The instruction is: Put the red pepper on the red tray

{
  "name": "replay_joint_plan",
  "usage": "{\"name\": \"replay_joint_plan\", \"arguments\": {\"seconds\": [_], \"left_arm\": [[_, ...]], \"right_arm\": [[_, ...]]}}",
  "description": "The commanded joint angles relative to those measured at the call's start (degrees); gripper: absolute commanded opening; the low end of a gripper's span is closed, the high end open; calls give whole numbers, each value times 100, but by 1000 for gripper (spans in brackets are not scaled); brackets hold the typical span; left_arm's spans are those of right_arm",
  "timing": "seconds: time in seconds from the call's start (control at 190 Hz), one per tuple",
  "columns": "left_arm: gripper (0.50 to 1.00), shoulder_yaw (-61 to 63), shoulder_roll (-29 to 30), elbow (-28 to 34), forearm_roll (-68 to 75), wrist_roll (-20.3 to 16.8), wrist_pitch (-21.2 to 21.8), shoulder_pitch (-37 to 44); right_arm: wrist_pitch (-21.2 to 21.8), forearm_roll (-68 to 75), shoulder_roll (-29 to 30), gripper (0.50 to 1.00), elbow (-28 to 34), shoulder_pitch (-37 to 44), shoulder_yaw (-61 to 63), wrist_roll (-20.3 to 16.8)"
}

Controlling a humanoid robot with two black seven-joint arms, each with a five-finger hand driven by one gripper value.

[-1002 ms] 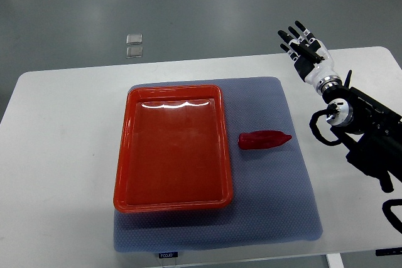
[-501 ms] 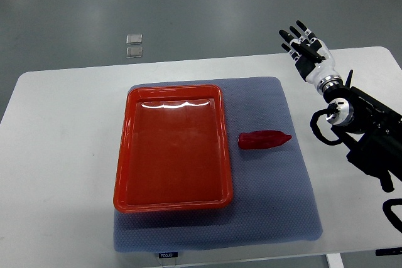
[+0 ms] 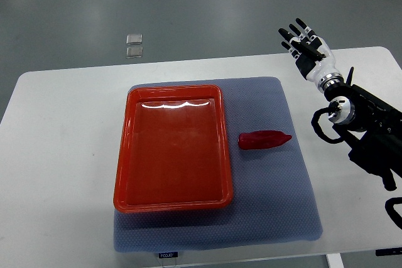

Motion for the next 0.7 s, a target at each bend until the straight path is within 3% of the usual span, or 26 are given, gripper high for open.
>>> {"name": "replay_joint_plan", "arguments": {"seconds": [0.0,0.332,0.596,0.696], "left_arm": [[1000,0,0,0,-1,2,0,-1],[1000,0,0,0,-1,2,0,-1],[1000,0,0,0,-1,2,0,-1],[1000,0,0,0,-1,2,0,-1]], "right_arm": [[6,-2,-29,913,-5,-11,-27,-1],[50,-512,-521,913,57,42,-88,-28],[155,-2349,-1137,911,602,235,-572,-45],[164,-3218,-1549,909,1111,358,-1257,-54]]}}
